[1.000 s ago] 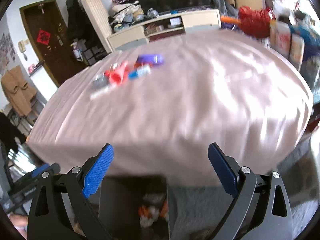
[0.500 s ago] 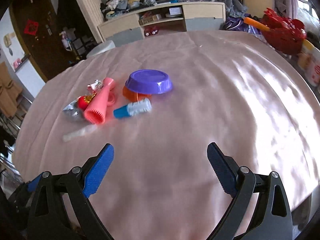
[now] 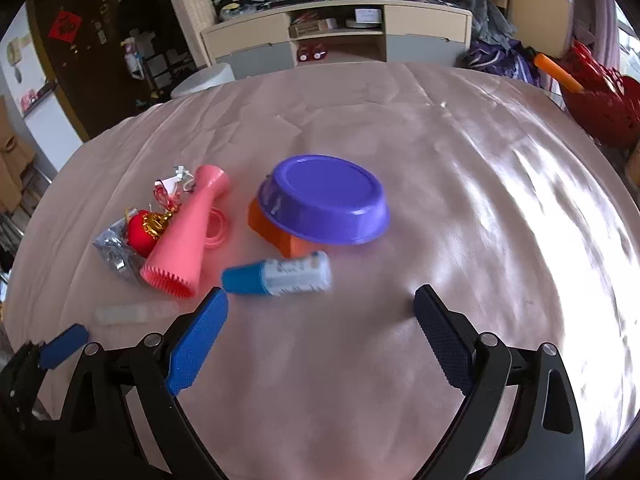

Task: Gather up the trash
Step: 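Move both open tools back up over the remaining trash on the table, then grasp the white stick with the left tool while the right grasps the blue-capped tube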

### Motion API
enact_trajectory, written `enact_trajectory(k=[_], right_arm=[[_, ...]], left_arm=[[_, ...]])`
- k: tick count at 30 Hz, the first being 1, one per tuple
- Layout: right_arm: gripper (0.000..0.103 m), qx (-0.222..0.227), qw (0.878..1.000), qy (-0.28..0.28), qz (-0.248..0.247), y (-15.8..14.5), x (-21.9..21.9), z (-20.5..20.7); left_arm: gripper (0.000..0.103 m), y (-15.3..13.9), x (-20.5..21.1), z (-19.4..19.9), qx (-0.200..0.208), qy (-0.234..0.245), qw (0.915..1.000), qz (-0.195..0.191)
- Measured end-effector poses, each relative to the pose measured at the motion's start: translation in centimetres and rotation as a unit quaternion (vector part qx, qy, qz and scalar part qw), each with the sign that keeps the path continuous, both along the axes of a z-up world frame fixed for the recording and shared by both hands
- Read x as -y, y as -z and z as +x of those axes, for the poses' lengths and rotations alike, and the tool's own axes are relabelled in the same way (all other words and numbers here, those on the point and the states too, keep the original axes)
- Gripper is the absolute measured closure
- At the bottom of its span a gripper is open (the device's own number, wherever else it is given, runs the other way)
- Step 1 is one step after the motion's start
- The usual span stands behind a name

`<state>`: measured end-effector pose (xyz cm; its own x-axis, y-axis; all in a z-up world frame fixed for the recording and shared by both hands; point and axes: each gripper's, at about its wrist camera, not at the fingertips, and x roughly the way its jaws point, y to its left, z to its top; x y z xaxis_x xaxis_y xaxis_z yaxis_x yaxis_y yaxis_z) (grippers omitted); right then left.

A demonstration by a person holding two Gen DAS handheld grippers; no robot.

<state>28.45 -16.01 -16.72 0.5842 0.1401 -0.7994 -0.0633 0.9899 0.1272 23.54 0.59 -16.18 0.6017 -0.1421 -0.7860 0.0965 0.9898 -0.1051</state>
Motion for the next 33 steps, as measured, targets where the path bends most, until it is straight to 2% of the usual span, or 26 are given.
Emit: enact_trajectory(k=[5,7,10,11,24,26,33], right_arm=[[0.009,0.001,1.0,-0.007,-0.03,0.2,-1.5,0.6],[0.019,0.005,0.999,-0.006,-0.05,0.2,-1.8,0.9],[0.042,0.009,0.999,-0.003,-0.051,-0.1,-1.2,1.1],[0.044,0.006,0.999,0.001,-0.048,-0.2,-0.8,1.2],[0.044,0.001,1.0,0.017,0.017,-0.4,4.8,-0.6],[0.044,0.004,1.0,0.016,0.019,-0.3,5.0,-1.0],[0.044,0.005,0.999,0.017,0.03,-0.4,5.2,-2.7]], left_arm=[[0.019,0.1,0.8,0.2,0.003,0.013,0.9998,-0.014],[0.017,0.1,1.3,0.3,0.004,0.015,0.9998,-0.013],[0.016,0.1,1.8,0.6,0.006,0.018,0.9997,-0.016],[0.016,0.2,1.9,0.7,0.007,0.018,0.9997,-0.016],[0.018,0.2,4.3,3.5,0.013,0.007,0.9997,-0.017],[0.024,0.2,4.6,3.4,0.016,0.011,0.9998,-0.008],[0.024,0.2,4.7,1.7,0.02,0.029,0.9993,0.006]])
